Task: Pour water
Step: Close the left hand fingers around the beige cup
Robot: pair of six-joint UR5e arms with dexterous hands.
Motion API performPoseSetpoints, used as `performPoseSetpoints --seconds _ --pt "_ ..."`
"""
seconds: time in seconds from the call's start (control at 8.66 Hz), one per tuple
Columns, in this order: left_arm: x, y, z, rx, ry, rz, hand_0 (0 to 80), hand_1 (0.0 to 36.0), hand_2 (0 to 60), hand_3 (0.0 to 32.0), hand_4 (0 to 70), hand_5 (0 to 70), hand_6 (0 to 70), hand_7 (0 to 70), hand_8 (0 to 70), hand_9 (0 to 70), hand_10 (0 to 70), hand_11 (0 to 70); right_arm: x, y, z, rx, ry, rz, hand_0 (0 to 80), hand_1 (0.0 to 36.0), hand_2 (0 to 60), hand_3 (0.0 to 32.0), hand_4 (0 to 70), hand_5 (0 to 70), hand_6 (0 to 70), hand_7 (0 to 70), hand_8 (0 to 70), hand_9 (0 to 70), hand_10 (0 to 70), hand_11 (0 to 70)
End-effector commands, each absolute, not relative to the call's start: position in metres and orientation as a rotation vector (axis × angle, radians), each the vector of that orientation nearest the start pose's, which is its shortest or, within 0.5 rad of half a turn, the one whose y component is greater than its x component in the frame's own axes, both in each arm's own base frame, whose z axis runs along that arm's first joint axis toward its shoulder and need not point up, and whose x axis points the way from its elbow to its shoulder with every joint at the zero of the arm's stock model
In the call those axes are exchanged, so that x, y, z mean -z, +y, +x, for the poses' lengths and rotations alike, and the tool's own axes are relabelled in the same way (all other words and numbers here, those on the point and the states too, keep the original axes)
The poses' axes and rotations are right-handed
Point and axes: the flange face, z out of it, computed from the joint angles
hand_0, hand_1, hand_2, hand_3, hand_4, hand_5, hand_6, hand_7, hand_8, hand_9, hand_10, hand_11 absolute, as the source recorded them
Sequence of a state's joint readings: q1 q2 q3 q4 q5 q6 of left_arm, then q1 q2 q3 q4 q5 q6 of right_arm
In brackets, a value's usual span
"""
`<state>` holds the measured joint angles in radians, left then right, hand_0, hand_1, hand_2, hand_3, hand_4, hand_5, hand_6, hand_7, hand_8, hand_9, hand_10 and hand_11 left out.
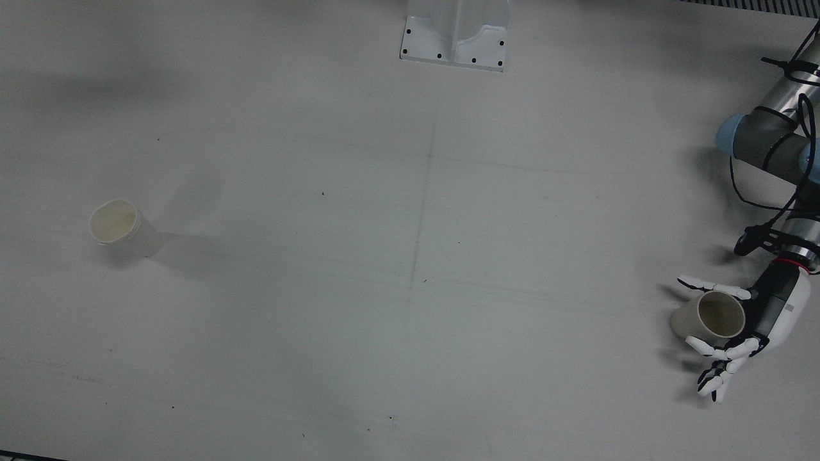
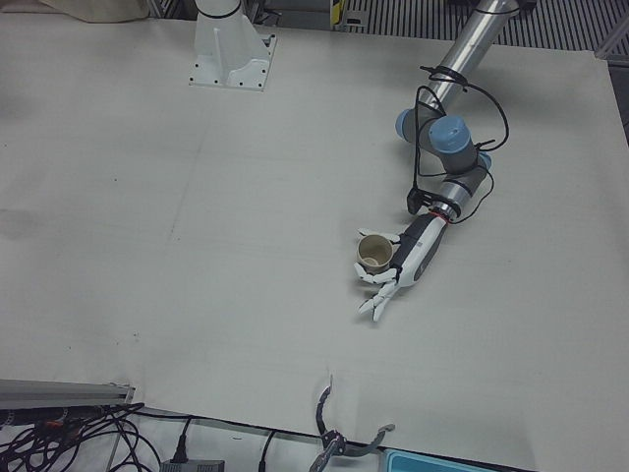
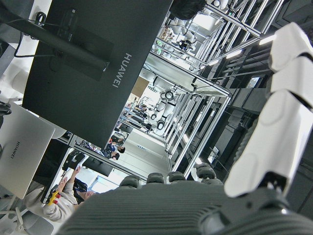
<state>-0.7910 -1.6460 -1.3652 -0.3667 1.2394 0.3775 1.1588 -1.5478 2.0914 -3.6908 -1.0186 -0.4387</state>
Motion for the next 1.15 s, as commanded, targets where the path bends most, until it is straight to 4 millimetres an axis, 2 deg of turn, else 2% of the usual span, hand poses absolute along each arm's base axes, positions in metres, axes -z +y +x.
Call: performPoseSetpoints --seconds 0.0,0.12,0.23,0.35,0.46,0.58,0.69,0.81,0.92,1.04 --pt "-0.713 -0.497 0.259 1.616 2.138 -0.156 80.0 28.5 0.0 0.0 49.4 42.2 9.2 12.8 3.0 3.1 6.6 12.6 -0.486 -0.468 -0.002 2.369 2.276 -0.685 45.9 14.1 15.8 0.0 4.7 0.0 0.8 1.5 0.0 1.8 0.0 0.0" --pt "-0.711 -0.497 0.259 1.618 2.135 -0.155 80.0 27.4 0.0 0.0 49.8 43.6 9.5 13.3 3.1 3.2 6.6 12.4 -0.487 -0.469 -0.001 2.370 2.274 -0.687 45.9 14.1 15.6 0.0 4.7 0.0 0.8 1.5 0.0 1.6 0.0 0.0" --pt "-0.709 -0.497 0.259 1.621 2.128 -0.156 80.0 27.5 0.0 0.0 50.4 50.0 10.3 15.4 3.4 4.1 7.2 13.1 -0.488 -0.469 -0.001 2.372 2.273 -0.688 46.0 14.1 15.5 0.0 4.6 0.0 0.8 1.4 0.0 1.5 0.0 0.0" --pt "-0.703 -0.497 0.259 1.627 2.120 -0.152 80.0 24.8 0.0 0.0 50.7 65.0 12.4 21.5 4.3 6.4 7.9 13.9 -0.488 -0.469 0.000 2.371 2.271 -0.687 45.8 14.0 15.2 0.0 4.5 0.0 0.7 1.4 0.0 1.5 0.0 0.0" --pt "-0.699 -0.497 0.259 1.631 2.112 -0.149 80.0 23.2 0.0 0.0 49.0 70.0 14.7 27.9 5.1 8.7 8.4 14.5 -0.488 -0.469 0.000 2.371 2.271 -0.687 45.9 13.9 15.1 0.0 4.5 0.0 0.7 1.4 0.0 1.5 0.0 0.0" --pt "-0.698 -0.497 0.260 1.621 2.102 -0.166 80.0 24.1 0.0 0.0 47.5 70.0 15.2 28.9 5.2 9.1 8.5 14.6 -0.488 -0.469 0.000 2.371 2.271 -0.687 45.9 13.9 15.0 0.0 4.5 0.0 0.7 1.2 0.0 1.5 0.0 0.0" --pt "-0.697 -0.498 0.259 1.621 2.100 -0.168 80.0 27.5 8.2 0.0 46.4 70.0 15.1 28.3 5.1 8.8 8.6 14.9 -0.488 -0.468 0.000 2.373 2.270 -0.688 45.9 13.9 15.0 0.0 4.5 0.0 0.7 1.3 0.0 1.5 0.0 0.0" --pt "-0.698 -0.498 0.255 1.636 2.096 -0.170 71.0 31.4 37.1 0.0 46.5 70.0 14.6 27.3 4.9 8.2 8.5 14.8 -0.488 -0.468 0.000 2.373 2.270 -0.688 45.9 13.8 14.8 0.0 4.5 0.0 0.7 1.3 0.0 1.5 0.0 0.0" --pt "-0.698 -0.498 0.254 1.642 2.094 -0.172 63.1 36.0 60.0 0.0 48.5 70.0 15.0 26.6 5.3 8.6 9.2 16.1 -0.487 -0.469 -0.001 2.369 2.272 -0.687 45.9 13.7 14.5 0.0 4.5 0.0 0.7 1.2 0.0 1.5 0.0 0.0" --pt "-0.698 -0.501 0.249 1.647 2.100 -0.162 59.7 36.0 60.0 0.0 53.9 70.0 16.3 26.8 6.7 10.3 10.8 18.6 -0.488 -0.469 0.000 2.370 2.269 -0.689 45.9 13.7 14.6 0.0 4.5 0.0 0.7 1.4 0.0 1.5 0.0 0.0"
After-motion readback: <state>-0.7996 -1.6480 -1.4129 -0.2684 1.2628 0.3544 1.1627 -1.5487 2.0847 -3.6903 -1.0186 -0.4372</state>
